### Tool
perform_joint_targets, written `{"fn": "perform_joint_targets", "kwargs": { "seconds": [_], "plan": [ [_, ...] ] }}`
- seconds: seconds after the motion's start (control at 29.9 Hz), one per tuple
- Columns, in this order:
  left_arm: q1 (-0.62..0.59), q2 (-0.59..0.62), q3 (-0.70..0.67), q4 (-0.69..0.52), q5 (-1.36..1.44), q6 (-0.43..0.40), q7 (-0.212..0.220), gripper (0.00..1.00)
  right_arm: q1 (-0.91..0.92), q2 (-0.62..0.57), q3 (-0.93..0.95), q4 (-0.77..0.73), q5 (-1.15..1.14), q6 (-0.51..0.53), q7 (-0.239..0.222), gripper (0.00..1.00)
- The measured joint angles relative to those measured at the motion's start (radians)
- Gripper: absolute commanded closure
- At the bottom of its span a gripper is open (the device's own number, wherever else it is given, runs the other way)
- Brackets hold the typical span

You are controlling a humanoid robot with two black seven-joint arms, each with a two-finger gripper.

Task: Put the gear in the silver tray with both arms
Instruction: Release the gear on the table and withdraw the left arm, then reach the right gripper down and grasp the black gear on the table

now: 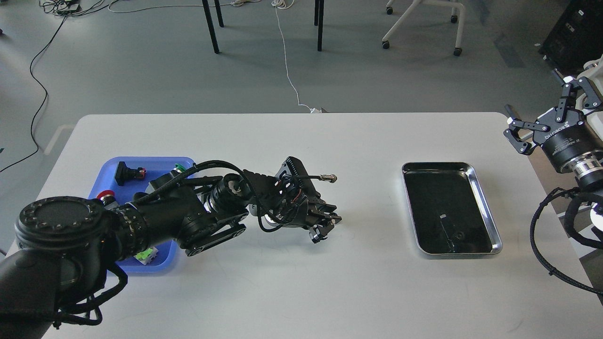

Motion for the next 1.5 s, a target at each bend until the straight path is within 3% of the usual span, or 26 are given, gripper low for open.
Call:
{"fn": "perform_joint_targets", "kwargs": {
  "seconds": [0.13,0.37,0.7,0.9,1.1,1.34,1.5],
  "plan": [
    [0.01,0.0,0.0,-0.001,-0.002,0.0,0.0,0.32,0.001,0.0,0.0,0.004,-0.001,0.0,0.0,0.02],
    [-0.005,0.0,-0.062,-0.028,-0.126,0.0,-0.009,0.24,0.027,-0.002,-0.004,0.004,-0.008,0.0,-0.001,0.02],
    [-0.11,0.008,-0.173,-0.052,-0.858,-0.015,-0.015,0.03,0.162,-0.003,-0.051,0.024,-0.081,0.0,-0.013,0.02],
    [-0.122,0.14,-0.259,-0.048,-1.343,-0.084,-0.016,0.02,0.359,0.006,-0.256,0.02,-0.155,0.0,-0.01,0.02],
    [-0.073,0.299,-0.45,-0.041,-1.666,-0.207,-0.013,0.02,0.571,0.038,-0.505,0.01,-0.163,0.0,-0.003,0.02],
    [0.072,0.452,-0.676,-0.038,-1.904,-0.299,-0.003,0.02,0.782,0.201,-0.745,-0.021,-0.291,0.0,-0.003,0.01],
    [0.155,0.508,-0.755,-0.038,-1.998,-0.332,0.022,0.02,0.894,0.316,-0.897,-0.038,-0.473,0.001,-0.001,0.01]
  ]
}}
